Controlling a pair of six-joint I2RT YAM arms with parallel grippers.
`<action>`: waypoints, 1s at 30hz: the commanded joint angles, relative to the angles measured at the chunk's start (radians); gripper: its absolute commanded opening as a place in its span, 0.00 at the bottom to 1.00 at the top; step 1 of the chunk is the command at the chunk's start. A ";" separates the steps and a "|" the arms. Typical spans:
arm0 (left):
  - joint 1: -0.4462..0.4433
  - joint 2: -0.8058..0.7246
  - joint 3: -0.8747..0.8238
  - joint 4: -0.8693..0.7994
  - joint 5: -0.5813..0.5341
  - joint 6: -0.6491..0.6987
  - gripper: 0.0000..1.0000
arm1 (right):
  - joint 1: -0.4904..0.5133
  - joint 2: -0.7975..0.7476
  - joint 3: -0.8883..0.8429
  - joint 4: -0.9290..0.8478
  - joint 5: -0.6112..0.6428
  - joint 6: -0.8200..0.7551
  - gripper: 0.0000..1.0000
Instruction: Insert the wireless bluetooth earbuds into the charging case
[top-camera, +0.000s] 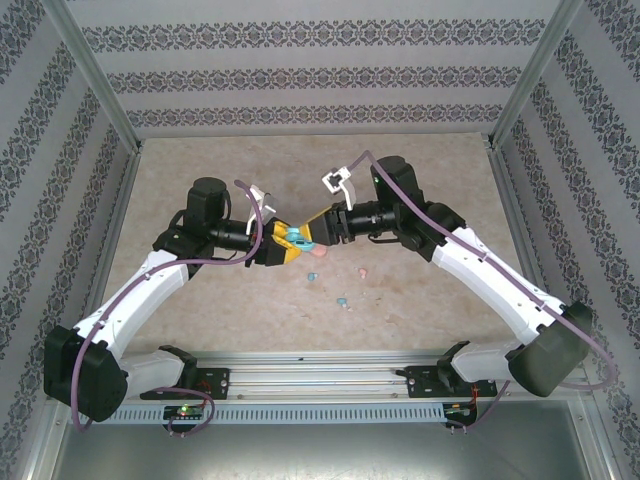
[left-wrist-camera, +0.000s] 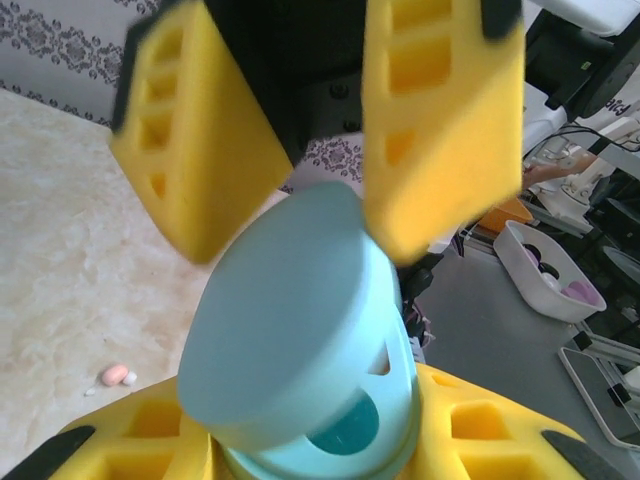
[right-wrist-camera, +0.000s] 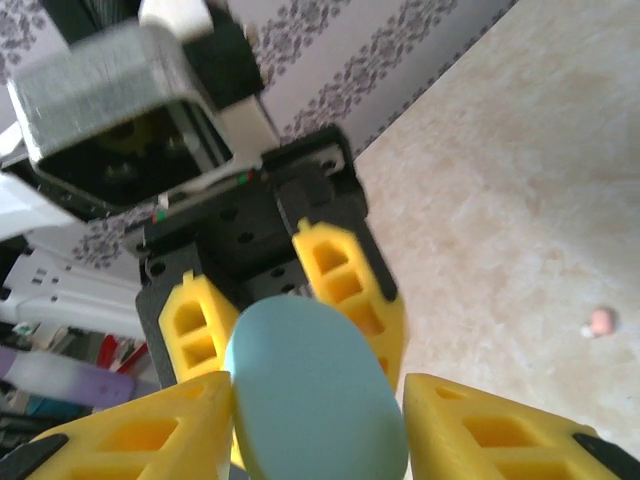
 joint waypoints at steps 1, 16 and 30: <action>-0.007 -0.034 -0.004 0.056 0.105 -0.006 0.00 | -0.047 -0.001 -0.026 0.008 0.168 0.031 0.47; -0.006 -0.034 -0.020 0.067 0.024 -0.024 0.00 | -0.037 -0.048 -0.049 0.069 0.163 0.081 0.56; -0.005 -0.022 -0.025 0.107 -0.035 -0.074 0.00 | 0.002 -0.093 -0.059 0.040 0.208 0.083 0.62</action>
